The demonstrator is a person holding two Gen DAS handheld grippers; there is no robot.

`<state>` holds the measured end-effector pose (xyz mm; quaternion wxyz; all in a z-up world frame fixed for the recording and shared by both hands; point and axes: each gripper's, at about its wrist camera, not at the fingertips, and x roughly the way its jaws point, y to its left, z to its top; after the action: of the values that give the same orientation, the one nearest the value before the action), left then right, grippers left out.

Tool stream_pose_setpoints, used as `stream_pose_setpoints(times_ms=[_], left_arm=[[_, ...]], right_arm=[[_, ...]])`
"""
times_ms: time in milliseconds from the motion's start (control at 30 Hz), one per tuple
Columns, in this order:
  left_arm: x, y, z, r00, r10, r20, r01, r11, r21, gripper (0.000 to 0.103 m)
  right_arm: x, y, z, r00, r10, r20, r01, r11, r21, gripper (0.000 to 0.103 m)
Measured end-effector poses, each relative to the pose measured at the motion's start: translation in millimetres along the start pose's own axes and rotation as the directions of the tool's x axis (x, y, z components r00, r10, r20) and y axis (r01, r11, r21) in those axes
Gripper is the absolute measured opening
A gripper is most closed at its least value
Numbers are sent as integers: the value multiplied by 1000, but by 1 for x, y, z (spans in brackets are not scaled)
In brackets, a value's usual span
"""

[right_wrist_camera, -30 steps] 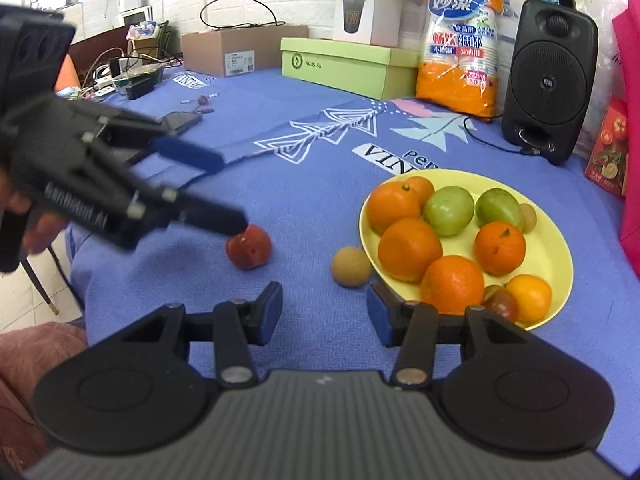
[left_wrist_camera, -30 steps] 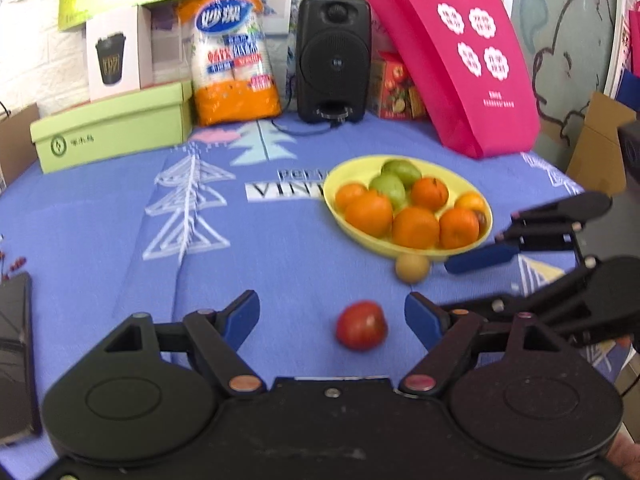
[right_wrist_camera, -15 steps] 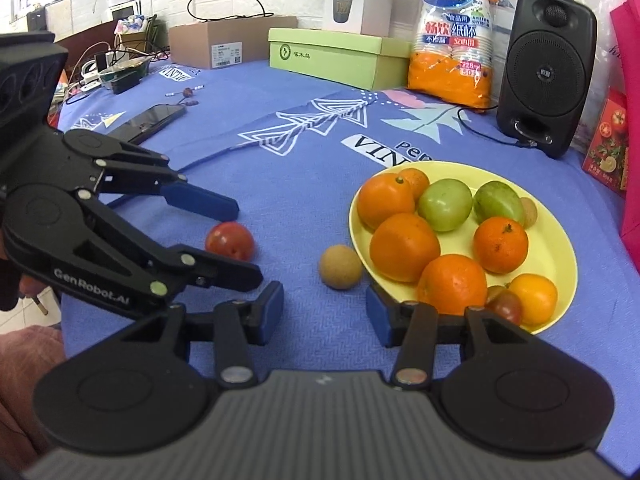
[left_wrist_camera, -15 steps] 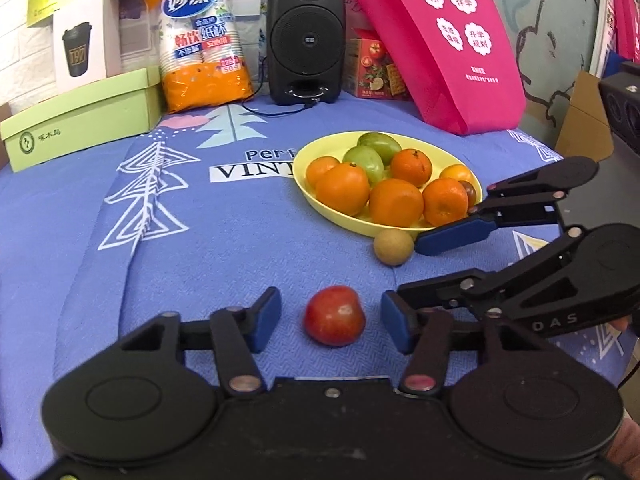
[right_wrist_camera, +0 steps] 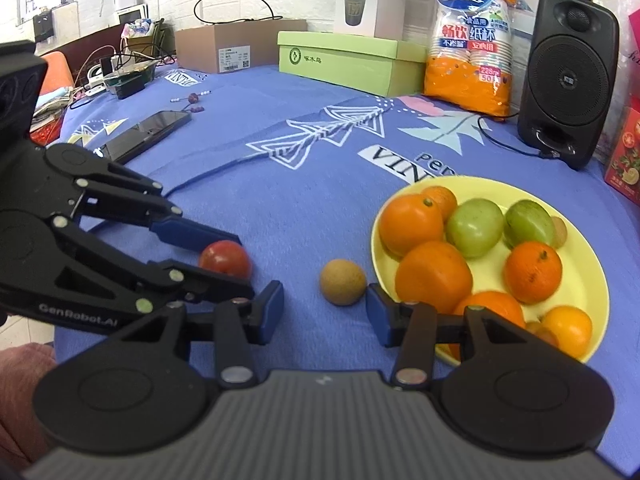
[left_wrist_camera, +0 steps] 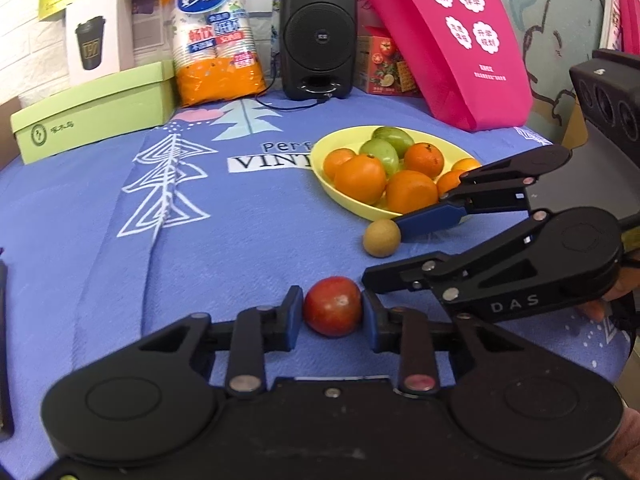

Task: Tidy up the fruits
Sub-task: 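Grasp the red tomato with the left gripper while the right gripper grasps the kiwi, then carry the tomato and kiwi over the yellow plate with both grippers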

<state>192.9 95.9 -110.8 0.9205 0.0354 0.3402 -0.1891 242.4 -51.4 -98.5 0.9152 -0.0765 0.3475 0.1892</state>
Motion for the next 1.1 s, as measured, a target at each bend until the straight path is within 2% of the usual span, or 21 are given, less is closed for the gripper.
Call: stream_pose_setpoints(times_ms=[267,500,1100], left_arm=[[-8,10,-5,1000,11,1,-11,999,-35,31],[-7,11,-5,1000,13,5,-13,999,-41,31],[-19,4,5,1000,1,23,0,999,-41,30]], right_arm=[[15,8,11,1000,3,5,-3,1000,-23,48],[18,7,13,1000,11,2,-11,1000,-13,26],[-27,-1,-3,999,-8,39,7,1000,17,25]])
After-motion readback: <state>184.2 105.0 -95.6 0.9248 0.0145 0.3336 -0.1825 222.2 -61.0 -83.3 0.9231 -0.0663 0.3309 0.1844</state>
